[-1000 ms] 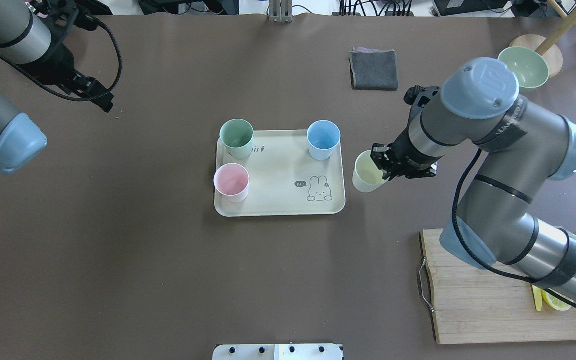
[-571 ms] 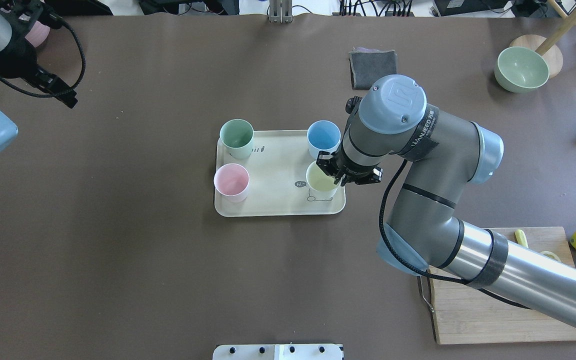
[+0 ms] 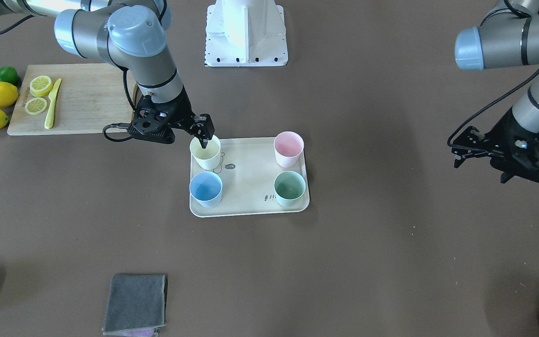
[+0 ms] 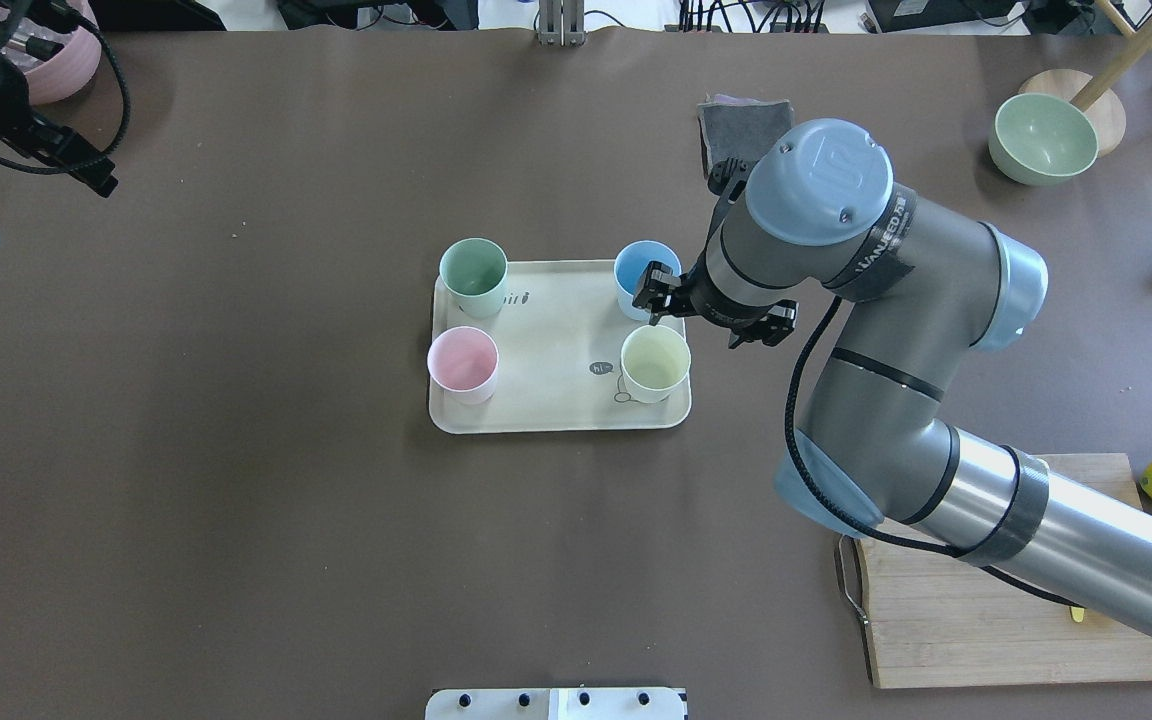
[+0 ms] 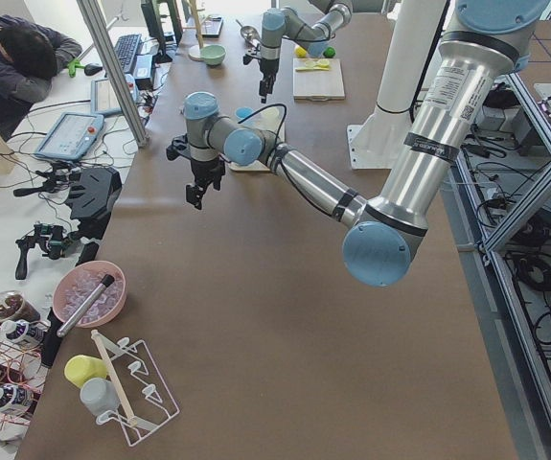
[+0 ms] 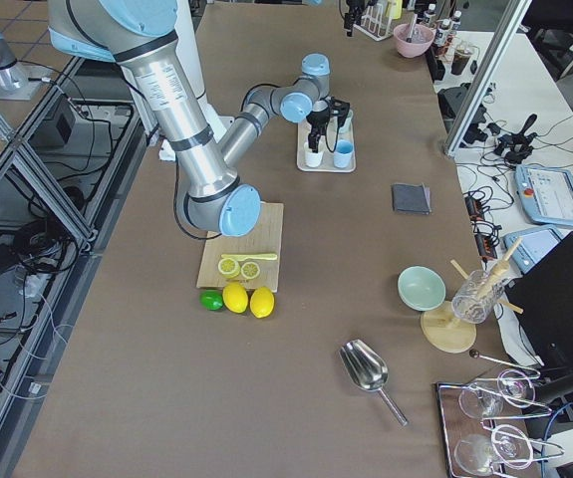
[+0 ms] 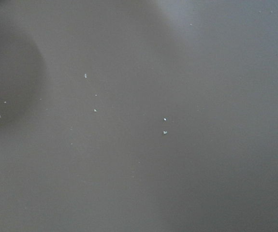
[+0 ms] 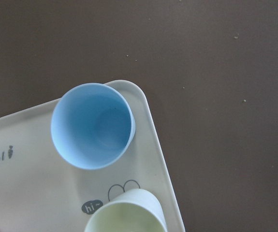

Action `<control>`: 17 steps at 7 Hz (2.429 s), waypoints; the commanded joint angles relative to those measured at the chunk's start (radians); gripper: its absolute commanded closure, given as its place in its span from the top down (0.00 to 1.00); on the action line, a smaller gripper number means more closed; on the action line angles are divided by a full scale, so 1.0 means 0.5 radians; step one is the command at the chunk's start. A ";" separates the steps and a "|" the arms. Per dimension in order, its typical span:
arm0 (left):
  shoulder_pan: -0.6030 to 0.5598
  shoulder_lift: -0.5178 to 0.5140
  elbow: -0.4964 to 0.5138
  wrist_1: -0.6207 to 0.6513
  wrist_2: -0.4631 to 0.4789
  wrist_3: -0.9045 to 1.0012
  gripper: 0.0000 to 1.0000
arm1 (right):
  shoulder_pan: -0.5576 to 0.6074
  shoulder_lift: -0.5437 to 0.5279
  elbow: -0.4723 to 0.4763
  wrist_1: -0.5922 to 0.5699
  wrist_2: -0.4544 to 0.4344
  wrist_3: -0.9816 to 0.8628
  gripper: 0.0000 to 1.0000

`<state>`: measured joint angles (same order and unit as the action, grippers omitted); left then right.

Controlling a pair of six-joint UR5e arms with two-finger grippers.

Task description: Place all cups on tray

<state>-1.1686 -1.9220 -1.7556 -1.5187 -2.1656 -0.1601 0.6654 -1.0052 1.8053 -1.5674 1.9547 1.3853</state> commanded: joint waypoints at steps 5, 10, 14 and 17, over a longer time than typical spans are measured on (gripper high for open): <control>-0.715 0.432 0.329 0.079 -0.090 1.081 0.98 | 1.143 -0.646 0.071 -0.135 0.697 -1.556 1.00; -0.869 0.518 0.370 0.196 -0.120 1.038 0.98 | 1.614 -1.300 -0.250 -0.120 0.647 -2.464 1.00; -0.863 0.583 0.225 0.172 -0.102 1.053 0.99 | 1.685 -1.309 -0.218 -0.117 0.640 -2.442 1.00; -0.863 0.586 0.219 0.172 -0.102 1.054 0.98 | 1.682 -1.300 -0.217 -0.114 0.662 -2.442 1.00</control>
<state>-1.6009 -1.6297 -1.6462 -1.4328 -2.2166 0.3665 1.5074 -1.6580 1.6961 -1.6256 2.2795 0.1641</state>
